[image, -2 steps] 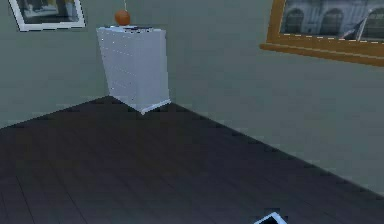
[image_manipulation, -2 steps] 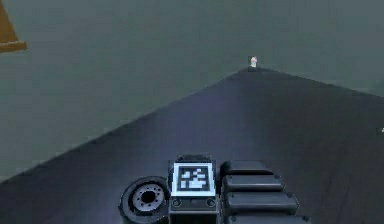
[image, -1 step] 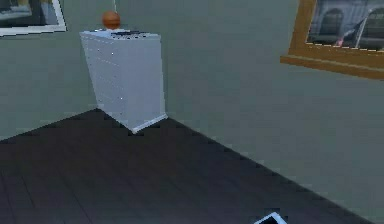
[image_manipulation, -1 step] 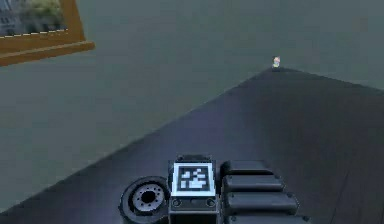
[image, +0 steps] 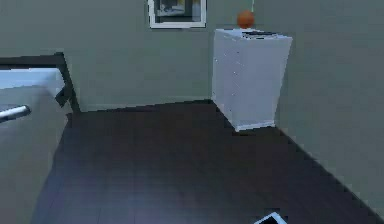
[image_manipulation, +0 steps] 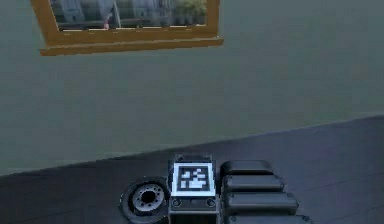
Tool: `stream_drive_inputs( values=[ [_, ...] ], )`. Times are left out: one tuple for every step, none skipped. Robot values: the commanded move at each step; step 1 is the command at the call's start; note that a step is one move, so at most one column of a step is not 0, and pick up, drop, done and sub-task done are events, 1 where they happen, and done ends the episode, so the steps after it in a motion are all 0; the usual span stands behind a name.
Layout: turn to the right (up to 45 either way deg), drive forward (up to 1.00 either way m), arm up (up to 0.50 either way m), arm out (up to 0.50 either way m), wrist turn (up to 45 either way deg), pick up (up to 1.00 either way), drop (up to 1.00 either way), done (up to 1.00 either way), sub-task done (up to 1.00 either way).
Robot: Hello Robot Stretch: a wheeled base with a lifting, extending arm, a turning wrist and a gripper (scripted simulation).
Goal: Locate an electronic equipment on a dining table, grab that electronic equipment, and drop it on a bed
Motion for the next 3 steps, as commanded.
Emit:
stream_drive_inputs(
  values=[
    [0.0, 1.00, 0.00, 0.00, 0.0, 0.00, 0.00, 0.00, 0.00],
    [-12.0, 0.00, 0.00, 0.00, 0.0, 0.00, 0.00, 0.00, 0.00],
    [0.0, 0.25, 0.00, 0.00, 0.0, 0.00, 0.00, 0.00, 0.00]
  ],
)
